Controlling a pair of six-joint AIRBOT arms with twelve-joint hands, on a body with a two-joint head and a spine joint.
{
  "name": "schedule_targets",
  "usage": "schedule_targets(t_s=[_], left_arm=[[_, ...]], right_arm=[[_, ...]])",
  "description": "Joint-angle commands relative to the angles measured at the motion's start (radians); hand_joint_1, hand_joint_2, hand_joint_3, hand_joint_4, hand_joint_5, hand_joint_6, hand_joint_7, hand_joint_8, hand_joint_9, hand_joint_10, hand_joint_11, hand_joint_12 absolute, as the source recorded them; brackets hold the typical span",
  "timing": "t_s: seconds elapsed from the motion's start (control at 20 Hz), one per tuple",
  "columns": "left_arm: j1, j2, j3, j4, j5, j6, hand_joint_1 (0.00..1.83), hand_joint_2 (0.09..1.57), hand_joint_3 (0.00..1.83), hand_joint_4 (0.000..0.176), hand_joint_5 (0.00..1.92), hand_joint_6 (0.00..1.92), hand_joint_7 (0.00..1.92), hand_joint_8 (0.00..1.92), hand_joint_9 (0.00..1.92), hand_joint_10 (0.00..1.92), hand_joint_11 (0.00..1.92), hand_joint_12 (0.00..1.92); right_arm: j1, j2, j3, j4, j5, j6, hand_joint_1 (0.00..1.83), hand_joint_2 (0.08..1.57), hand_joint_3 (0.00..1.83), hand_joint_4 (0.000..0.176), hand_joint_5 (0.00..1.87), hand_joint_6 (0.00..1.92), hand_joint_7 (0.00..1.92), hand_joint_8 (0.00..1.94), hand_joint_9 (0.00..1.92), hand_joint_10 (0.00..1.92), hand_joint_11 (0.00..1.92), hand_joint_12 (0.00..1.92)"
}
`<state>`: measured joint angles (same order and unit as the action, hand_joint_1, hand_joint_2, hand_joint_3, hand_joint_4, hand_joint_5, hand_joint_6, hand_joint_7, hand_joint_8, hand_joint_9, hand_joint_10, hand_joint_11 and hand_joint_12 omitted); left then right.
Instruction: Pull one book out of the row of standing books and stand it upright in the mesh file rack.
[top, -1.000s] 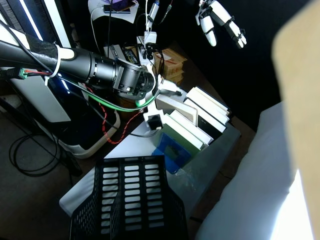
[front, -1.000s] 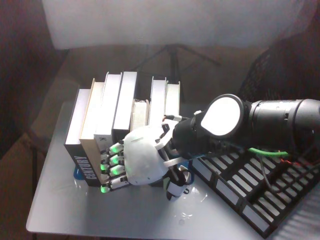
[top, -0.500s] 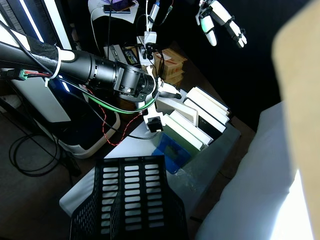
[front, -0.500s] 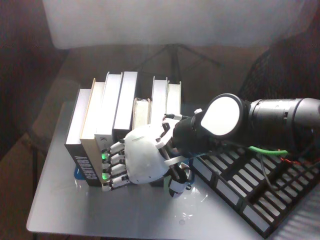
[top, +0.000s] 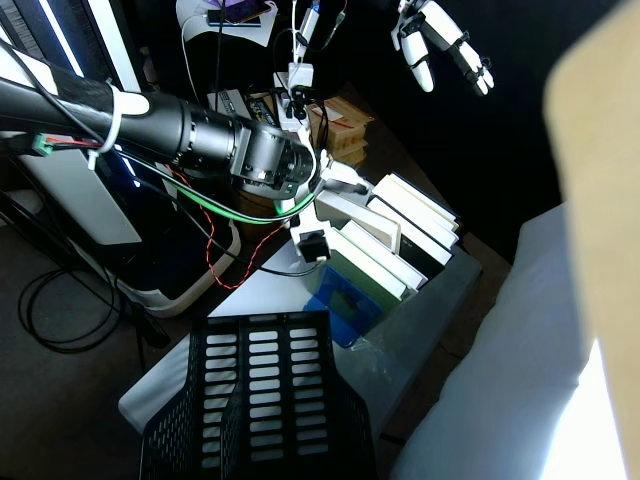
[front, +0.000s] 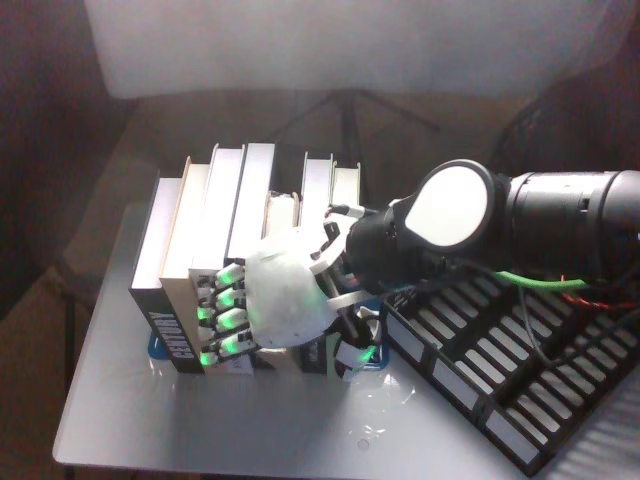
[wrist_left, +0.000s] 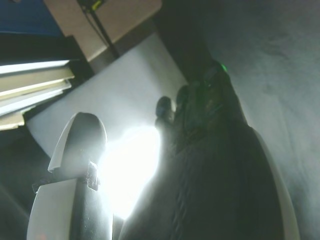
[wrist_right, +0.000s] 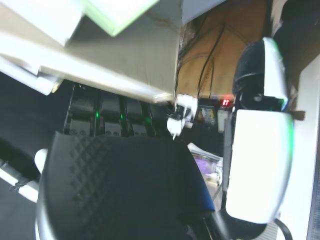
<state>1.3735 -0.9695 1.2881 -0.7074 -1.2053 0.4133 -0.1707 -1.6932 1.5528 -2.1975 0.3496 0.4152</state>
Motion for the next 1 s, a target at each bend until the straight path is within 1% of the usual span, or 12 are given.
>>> schedule_targets(t_s=[0.0,0.05,0.1,0.25,0.35,0.5,0.55,0.6,0.7,0.75,0.85,0.95], left_arm=[[0.000,0.002,0.005,-0.029,-0.119,-0.005,0.69,1.38,0.00,0.057,0.13,0.00,0.01,0.00,0.00,0.00,0.00,0.00],[0.000,0.002,0.005,-0.029,-0.119,-0.005,0.69,1.38,0.00,0.050,0.13,0.00,0.01,0.00,0.00,0.00,0.00,0.00],[0.000,0.002,0.005,-0.029,-0.119,-0.005,0.69,1.38,0.00,0.052,0.13,0.00,0.02,0.00,0.00,0.00,0.00,0.00],[0.000,0.002,0.004,-0.030,-0.119,-0.005,0.66,1.38,0.00,0.056,0.14,0.00,0.02,0.00,0.00,0.00,0.00,0.00],[0.000,0.001,0.005,-0.030,-0.118,-0.005,0.67,1.38,0.00,0.050,0.14,0.00,0.02,0.00,0.00,0.00,0.00,0.00],[-0.001,0.001,0.005,-0.030,-0.118,-0.006,0.69,1.38,0.00,0.047,0.14,0.00,0.02,0.00,0.00,0.00,0.00,0.00],[-0.001,0.001,0.005,-0.030,-0.118,-0.006,0.68,1.38,0.00,0.049,0.14,0.00,0.02,0.00,0.00,0.00,0.00,0.00],[-0.001,0.001,0.005,-0.030,-0.118,-0.006,0.68,1.38,0.00,0.049,0.14,0.00,0.02,0.00,0.00,0.00,0.00,0.00],[-0.001,0.001,0.005,-0.029,-0.118,-0.006,0.66,1.38,0.00,0.058,0.13,0.00,0.02,0.00,0.00,0.00,0.00,0.00],[-0.001,0.001,0.005,-0.029,-0.119,-0.006,0.68,1.38,0.00,0.050,0.14,0.01,0.02,0.00,0.00,0.00,0.00,0.00],[-0.001,0.002,0.005,-0.029,-0.119,-0.007,0.69,1.38,0.00,0.043,0.14,0.01,0.02,0.00,0.00,0.00,0.00,0.00],[0.000,0.001,0.005,-0.029,-0.120,-0.007,0.66,1.38,0.00,0.048,0.13,0.00,0.02,0.00,0.00,0.00,0.00,0.00]], right_arm=[[0.006,0.013,-0.009,0.021,-0.016,-0.001,0.83,0.94,0.01,0.000,0.00,0.00,0.00,0.00,0.00,0.00,0.00,0.00],[0.011,0.022,-0.017,0.026,-0.015,-0.001,0.84,0.94,0.01,0.000,0.00,0.00,0.00,0.00,0.00,0.00,0.00,0.00],[0.017,0.032,-0.024,0.045,-0.010,-0.002,0.84,0.94,0.01,0.000,0.00,0.00,0.00,0.00,0.00,0.00,0.00,0.00],[0.025,0.052,-0.050,0.119,0.017,-0.056,0.84,0.94,0.01,0.000,0.00,0.00,0.00,0.00,0.00,0.00,0.00,0.00],[0.028,0.053,-0.051,0.125,0.013,-0.069,0.85,0.94,0.01,0.000,0.00,0.00,0.00,0.00,0.00,0.00,0.00,0.00],[0.028,0.043,-0.044,0.098,-0.015,-0.070,0.89,0.94,0.00,0.000,0.00,0.00,0.00,0.00,0.00,0.00,0.00,0.00],[0.028,0.041,-0.042,0.083,-0.024,-0.070,0.85,0.95,0.01,0.000,0.00,0.00,0.00,0.00,0.00,0.00,0.00,0.00],[0.025,0.041,-0.038,0.075,-0.033,-0.070,0.85,0.95,0.01,0.000,0.00,0.00,0.00,0.00,0.00,0.00,0.00,0.00],[0.016,0.039,-0.025,0.059,-0.054,-0.070,0.88,0.93,0.00,0.000,0.00,0.00,0.00,0.00,0.00,0.00,0.00,0.00],[0.003,0.035,-0.019,0.053,-0.064,-0.070,0.89,0.91,0.00,0.000,0.00,0.00,0.00,0.00,0.00,0.00,0.00,0.00],[-0.007,0.026,-0.010,0.030,-0.071,-0.069,0.86,0.92,0.00,0.000,0.00,0.00,0.00,0.00,0.00,0.00,0.00,0.00],[-0.026,-0.014,0.023,-0.014,-0.087,-0.031,0.86,0.93,0.00,0.000,0.00,0.00,0.00,0.00,0.00,0.00,0.00,0.00]])
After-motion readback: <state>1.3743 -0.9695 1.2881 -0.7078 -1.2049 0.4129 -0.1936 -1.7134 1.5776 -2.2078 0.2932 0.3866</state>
